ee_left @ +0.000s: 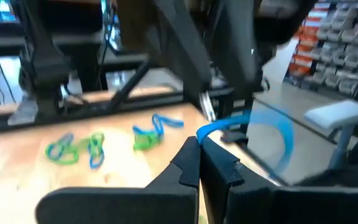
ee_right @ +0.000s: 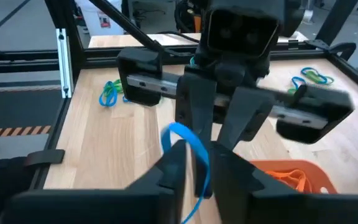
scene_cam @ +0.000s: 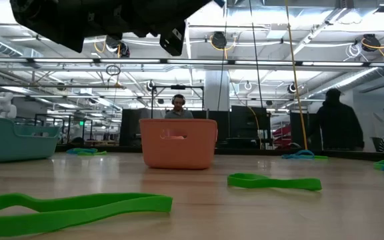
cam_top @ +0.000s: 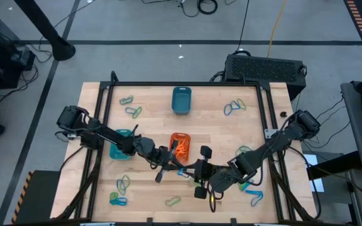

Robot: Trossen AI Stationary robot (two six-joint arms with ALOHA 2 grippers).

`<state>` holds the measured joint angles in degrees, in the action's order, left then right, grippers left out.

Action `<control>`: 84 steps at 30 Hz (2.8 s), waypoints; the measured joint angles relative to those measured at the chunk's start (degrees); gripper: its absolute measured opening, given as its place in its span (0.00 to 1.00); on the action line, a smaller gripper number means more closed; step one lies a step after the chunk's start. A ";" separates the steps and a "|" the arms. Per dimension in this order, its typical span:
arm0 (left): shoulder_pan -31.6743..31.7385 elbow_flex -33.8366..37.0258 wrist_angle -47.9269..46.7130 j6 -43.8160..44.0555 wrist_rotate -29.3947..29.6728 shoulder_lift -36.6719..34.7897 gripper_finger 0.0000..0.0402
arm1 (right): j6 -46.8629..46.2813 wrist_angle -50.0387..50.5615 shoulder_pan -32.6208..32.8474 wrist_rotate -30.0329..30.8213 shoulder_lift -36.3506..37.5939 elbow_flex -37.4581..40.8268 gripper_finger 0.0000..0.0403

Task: Sort rubber bands into baskets
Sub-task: Put the blue rubber band into the green bin

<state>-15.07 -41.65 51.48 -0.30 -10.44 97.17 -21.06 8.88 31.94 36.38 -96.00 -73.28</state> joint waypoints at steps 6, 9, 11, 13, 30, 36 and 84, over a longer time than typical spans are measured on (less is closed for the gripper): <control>0.07 -0.02 -13.55 0.64 1.41 -4.70 0.01 | 2.69 7.15 -0.07 -0.15 1.87 -0.02 0.38; -0.07 -0.02 -28.83 1.49 5.60 -10.81 0.01 | 1.73 13.15 -0.07 -0.14 2.18 -0.02 0.45; -0.08 -0.02 -39.75 2.04 10.51 -16.18 0.01 | 1.16 16.65 -0.07 -0.29 2.15 -0.02 0.47; 0.16 -0.02 -51.71 4.90 15.72 -22.10 0.01 | 0.27 18.35 -0.07 -0.28 1.89 -0.02 0.49; 1.07 -0.01 -121.71 59.52 21.62 -45.67 0.00 | 3.92 23.82 0.44 -0.55 1.30 0.00 0.49; 1.07 1.50 -120.43 59.98 20.03 -43.23 0.01 | 2.80 26.16 0.74 -0.52 1.30 0.00 0.49; -7.47 10.44 -55.43 10.00 38.59 -42.04 0.27 | -18.73 52.06 -13.91 -25.12 1.24 7.87 0.49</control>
<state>-22.54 -31.20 -3.94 9.70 28.15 55.13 -39.79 60.95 18.04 11.27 -94.76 -65.40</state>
